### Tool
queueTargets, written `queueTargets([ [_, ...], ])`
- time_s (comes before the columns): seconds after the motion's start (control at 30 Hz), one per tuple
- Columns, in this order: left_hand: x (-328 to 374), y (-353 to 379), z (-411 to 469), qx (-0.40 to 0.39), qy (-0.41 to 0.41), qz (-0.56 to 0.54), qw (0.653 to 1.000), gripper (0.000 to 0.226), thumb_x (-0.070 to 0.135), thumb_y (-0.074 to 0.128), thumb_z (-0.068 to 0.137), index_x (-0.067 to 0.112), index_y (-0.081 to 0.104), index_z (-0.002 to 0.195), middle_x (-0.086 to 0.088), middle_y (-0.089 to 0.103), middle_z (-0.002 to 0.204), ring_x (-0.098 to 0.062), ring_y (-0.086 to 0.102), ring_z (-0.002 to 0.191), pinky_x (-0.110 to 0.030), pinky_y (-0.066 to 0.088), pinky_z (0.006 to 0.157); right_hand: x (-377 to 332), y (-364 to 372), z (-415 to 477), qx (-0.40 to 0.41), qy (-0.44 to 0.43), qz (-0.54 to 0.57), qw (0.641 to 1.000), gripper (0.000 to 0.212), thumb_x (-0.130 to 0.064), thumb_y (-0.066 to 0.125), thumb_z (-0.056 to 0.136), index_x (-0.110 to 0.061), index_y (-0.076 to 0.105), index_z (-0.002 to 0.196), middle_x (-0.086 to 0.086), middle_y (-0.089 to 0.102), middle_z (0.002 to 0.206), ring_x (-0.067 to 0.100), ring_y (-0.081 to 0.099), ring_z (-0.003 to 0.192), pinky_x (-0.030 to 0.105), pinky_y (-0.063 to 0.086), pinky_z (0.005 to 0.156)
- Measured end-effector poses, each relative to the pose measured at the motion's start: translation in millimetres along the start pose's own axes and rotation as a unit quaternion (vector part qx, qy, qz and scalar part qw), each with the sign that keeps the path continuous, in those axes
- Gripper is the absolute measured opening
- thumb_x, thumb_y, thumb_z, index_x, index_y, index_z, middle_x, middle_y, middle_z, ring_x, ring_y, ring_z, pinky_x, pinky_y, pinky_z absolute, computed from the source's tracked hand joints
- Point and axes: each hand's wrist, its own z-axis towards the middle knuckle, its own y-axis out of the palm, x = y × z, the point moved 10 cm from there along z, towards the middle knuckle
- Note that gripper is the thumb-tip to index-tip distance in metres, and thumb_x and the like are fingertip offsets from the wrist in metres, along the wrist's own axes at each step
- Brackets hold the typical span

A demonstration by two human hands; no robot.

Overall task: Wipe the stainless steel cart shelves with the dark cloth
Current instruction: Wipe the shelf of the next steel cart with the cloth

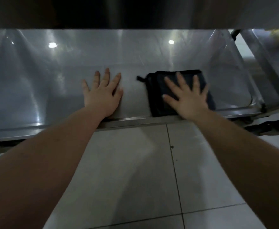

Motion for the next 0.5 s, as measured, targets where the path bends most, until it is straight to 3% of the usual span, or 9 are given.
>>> queueTargets([
  [0.1,-12.9,-4.9,-6.6,-0.004,0.046,0.012,0.999,0.060,0.056,0.019,0.101,0.040,0.004,0.156,0.004,-0.003,0.166,-0.027,-0.006,0.152,-0.055,-0.004,0.120,61.4,-1.8,0.7,-0.035,0.106,0.029,0.993,0.068,-0.080,0.019,0.088,-0.060,-0.011,0.146,-0.018,-0.021,0.161,0.039,-0.018,0.148,0.067,-0.010,0.113],
  [0.2,-49.7,-8.5,-22.7,0.015,0.035,0.012,0.999,0.060,0.058,0.021,0.099,0.042,0.008,0.156,0.005,0.001,0.166,-0.028,-0.006,0.152,-0.057,-0.003,0.119,65.8,-0.2,-1.0,-0.037,0.127,0.018,0.991,0.068,-0.080,0.015,0.088,-0.060,-0.014,0.146,-0.017,-0.023,0.161,0.039,-0.017,0.148,0.066,-0.010,0.114],
  [0.37,-66.5,-4.3,-27.1,0.012,-0.014,0.034,0.999,0.061,0.063,0.016,0.097,0.047,0.001,0.154,0.007,-0.006,0.166,-0.029,-0.010,0.151,-0.063,-0.008,0.115,29.3,3.8,-5.1,-0.038,0.118,0.002,0.992,0.068,-0.081,0.011,0.086,-0.060,-0.020,0.143,-0.015,-0.026,0.160,0.044,-0.017,0.147,0.070,-0.007,0.112],
  [0.5,-65.9,-4.7,-26.3,0.025,-0.014,0.043,0.999,0.061,0.063,0.015,0.098,0.046,0.001,0.154,0.007,-0.004,0.166,-0.030,-0.009,0.151,-0.064,-0.006,0.116,-67.6,8.8,-9.1,-0.029,0.022,-0.025,0.999,0.069,-0.081,0.010,0.087,-0.058,-0.022,0.143,-0.010,-0.030,0.159,0.048,-0.021,0.144,0.074,-0.008,0.108],
])
